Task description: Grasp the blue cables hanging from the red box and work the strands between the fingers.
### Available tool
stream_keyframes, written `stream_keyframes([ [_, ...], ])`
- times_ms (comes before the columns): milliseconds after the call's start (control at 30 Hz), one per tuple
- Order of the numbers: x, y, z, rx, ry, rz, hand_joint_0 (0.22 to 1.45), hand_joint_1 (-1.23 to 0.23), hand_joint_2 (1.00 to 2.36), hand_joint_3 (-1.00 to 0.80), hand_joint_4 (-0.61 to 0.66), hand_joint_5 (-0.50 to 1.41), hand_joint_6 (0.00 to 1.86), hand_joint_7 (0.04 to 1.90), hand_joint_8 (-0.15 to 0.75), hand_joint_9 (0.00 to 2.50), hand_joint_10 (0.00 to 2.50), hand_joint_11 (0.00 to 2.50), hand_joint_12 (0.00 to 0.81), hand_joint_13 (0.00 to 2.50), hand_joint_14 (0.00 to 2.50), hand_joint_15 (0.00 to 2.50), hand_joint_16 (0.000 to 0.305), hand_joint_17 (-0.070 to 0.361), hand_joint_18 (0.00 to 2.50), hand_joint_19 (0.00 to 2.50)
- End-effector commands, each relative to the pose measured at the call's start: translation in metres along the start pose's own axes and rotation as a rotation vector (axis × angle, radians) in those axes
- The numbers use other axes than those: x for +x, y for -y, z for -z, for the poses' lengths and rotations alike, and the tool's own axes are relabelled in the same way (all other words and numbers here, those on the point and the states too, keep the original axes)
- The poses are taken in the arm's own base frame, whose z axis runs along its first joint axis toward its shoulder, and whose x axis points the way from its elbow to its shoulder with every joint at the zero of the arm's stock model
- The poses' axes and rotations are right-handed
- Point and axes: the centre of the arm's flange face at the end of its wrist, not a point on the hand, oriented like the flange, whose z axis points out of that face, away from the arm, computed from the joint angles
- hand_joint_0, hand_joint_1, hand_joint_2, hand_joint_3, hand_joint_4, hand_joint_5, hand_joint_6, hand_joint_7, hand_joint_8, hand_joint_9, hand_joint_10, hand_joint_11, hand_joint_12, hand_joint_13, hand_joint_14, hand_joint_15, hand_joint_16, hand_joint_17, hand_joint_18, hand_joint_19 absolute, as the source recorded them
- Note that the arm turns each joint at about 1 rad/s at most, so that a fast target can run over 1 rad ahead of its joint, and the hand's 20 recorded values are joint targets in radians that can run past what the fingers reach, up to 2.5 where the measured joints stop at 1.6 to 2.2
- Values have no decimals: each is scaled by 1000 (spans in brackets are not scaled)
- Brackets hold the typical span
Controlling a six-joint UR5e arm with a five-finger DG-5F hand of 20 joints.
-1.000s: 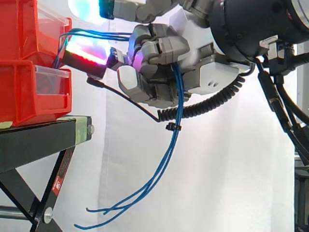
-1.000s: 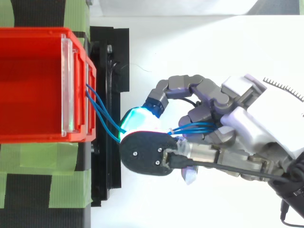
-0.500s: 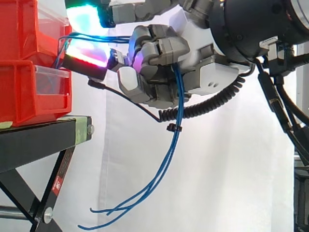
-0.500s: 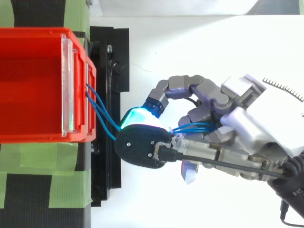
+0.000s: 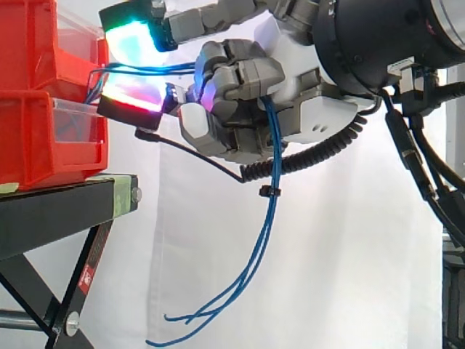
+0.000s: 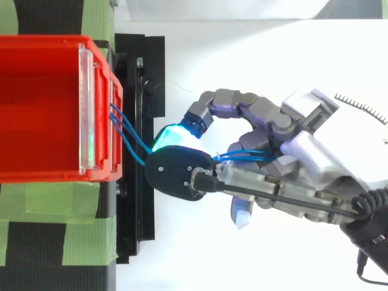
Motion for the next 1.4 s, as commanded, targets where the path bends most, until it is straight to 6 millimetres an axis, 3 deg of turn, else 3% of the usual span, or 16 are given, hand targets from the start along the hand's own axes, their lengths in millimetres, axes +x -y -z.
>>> stream_keyframes([
  [0, 0, 0, -1, -3, 0, 4, 1096, -638, 1012, 116, 196, 548, 2, 1472, 524, 1955, 2500, 2500, 623, 1986, 2500, 1614, 246, 185, 2500, 585],
  [267, 0, 0, -1, -4, 1, 4, 1058, -607, 1014, 114, 215, 505, 4, 1452, 524, 1955, 2500, 2500, 623, 1986, 2500, 1614, 246, 185, 2500, 585],
  [400, 1, 0, -1, -4, 1, 6, 1203, -617, 1012, 278, 142, 529, 465, 1399, 524, 1955, 2500, 2500, 623, 1986, 2500, 1614, 246, 185, 2500, 585],
  [467, 1, 0, -1, -5, 0, 6, 1104, -642, 1002, 270, 179, 601, 144, 1534, 524, 1955, 2500, 2500, 623, 1986, 2500, 1614, 246, 185, 2500, 585],
  [500, 1, 0, -1, -6, 0, 4, 857, -681, 1111, -35, 334, 560, 16, 1271, 524, 1955, 2500, 2500, 623, 1986, 2500, 1614, 246, 185, 2500, 585],
  [600, 1, 0, -1, -7, 1, 3, 1004, -701, 1007, -72, 368, 543, 19, 1139, 524, 1955, 2500, 2500, 623, 1986, 2500, 1614, 246, 185, 2500, 585],
  [767, 1, 0, -1, -8, 3, 3, 1196, -649, 1004, 265, 233, 658, 20, 1286, 524, 1955, 2500, 2500, 623, 1986, 2500, 1614, 246, 185, 2500, 585],
  [833, 1, 0, -1, -9, 4, 5, 863, -670, 1289, 0, 386, 618, 20, 1153, 524, 1955, 2500, 2500, 623, 1986, 2500, 1614, 246, 185, 2500, 585],
  [867, 1, 0, -1, -9, 4, 5, 857, -679, 1244, -6, 408, 601, 20, 1126, 524, 1955, 2500, 2500, 623, 1986, 2500, 1614, 246, 185, 2500, 585],
  [900, 1, 0, -1, -9, 4, 5, 878, -672, 1006, -44, 441, 584, 18, 1088, 524, 1955, 2500, 2500, 623, 1986, 2500, 1614, 246, 185, 2500, 585],
  [967, 2, 0, -1, -10, 3, 2, 981, -678, 1007, -156, 379, 525, 20, 1123, 524, 1955, 2500, 2500, 623, 1986, 2500, 1614, 246, 185, 2500, 585],
  [1000, 2, 0, -2, -11, 3, -1, 1149, -646, 1009, 192, 266, 575, 19, 1249, 524, 1955, 2500, 2500, 623, 1986, 2500, 1614, 246, 185, 2500, 585],
  [1067, 2, 0, -2, -11, 3, -1, 1202, -635, 1010, 242, 206, 618, 17, 1339, 524, 1955, 2500, 2500, 623, 1986, 2500, 1614, 246, 185, 2500, 585],
  [1200, 2, 0, -2, -11, 3, -1, 927, -685, 1101, 34, 303, 585, 17, 1286, 524, 1955, 2500, 2500, 623, 1986, 2500, 1614, 246, 185, 2500, 585],
  [1300, 2, 0, -2, -11, 3, -1, 791, -591, 1017, -556, 248, 508, 16, 1351, 524, 1955, 2500, 2500, 623, 1986, 2500, 1614, 246, 185, 2500, 585],
  [1367, 2, 0, -2, -11, 3, -3, 813, -608, 1012, -697, 239, 531, 7, 1495, 524, 1955, 2500, 2500, 623, 1986, 2500, 1614, 246, 185, 2500, 585],
])
